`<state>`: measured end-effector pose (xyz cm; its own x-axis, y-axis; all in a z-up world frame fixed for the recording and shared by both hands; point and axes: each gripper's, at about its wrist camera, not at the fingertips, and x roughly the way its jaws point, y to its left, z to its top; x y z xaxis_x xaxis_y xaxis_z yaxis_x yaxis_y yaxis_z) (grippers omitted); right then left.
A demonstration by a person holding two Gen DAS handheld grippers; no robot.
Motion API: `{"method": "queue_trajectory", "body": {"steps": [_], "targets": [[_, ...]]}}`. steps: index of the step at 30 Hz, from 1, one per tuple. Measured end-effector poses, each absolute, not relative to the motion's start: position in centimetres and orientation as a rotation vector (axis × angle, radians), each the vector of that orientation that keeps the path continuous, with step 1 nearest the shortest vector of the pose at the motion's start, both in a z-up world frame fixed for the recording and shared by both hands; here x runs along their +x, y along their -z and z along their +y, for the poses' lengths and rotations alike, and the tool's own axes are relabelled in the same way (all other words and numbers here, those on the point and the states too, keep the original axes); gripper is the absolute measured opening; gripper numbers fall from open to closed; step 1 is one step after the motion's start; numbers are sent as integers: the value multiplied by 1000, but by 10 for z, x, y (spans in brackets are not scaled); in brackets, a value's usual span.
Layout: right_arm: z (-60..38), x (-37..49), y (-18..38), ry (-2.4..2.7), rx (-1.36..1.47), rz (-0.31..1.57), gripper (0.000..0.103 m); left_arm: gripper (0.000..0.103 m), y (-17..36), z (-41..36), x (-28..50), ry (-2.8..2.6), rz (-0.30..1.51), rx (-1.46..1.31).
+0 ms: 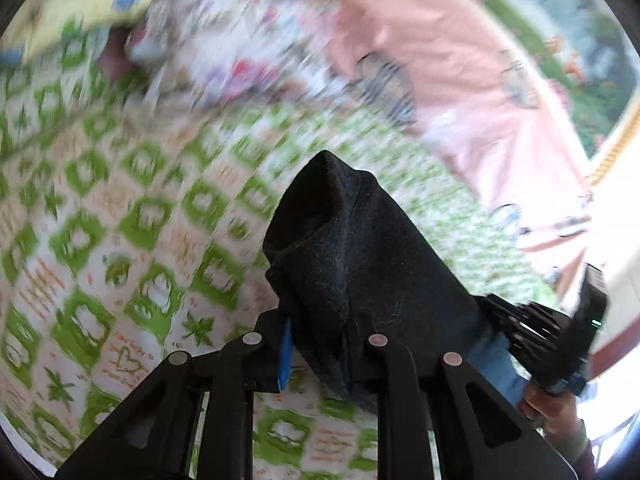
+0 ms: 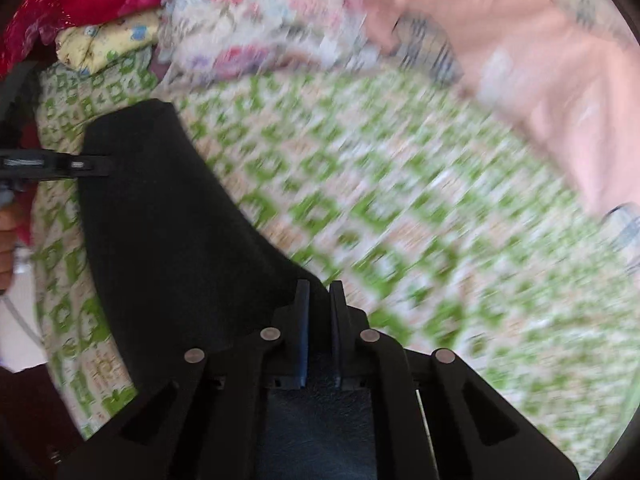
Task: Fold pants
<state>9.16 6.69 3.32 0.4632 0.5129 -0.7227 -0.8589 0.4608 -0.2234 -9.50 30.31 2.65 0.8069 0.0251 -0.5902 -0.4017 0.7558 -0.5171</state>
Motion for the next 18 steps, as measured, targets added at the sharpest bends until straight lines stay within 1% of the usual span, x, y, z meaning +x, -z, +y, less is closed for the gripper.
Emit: {"method": "queue_trajectory", "body": {"steps": [4,6,9,14,17,18], "targets": [[71,93,-36,-851,-590,551,9,18,-39,298,-100,-232,551,-596],[79,100,-25,-832,-564,562,9,18,-35,300,-97,-244,561,-569],[92,108,-6,-806,-538,588,9,18,-22,304,-89,-266,591,-520],[101,115,18,-783,-539,635,9,18,14,305,-76,-323,689,-426],[103,120,27,-787,-532,672,10,22,31,304,-68,-363,755,-389],[102,120,26,-784,-529,673,13,24,31,303,-69,-365,756,-390]]}}
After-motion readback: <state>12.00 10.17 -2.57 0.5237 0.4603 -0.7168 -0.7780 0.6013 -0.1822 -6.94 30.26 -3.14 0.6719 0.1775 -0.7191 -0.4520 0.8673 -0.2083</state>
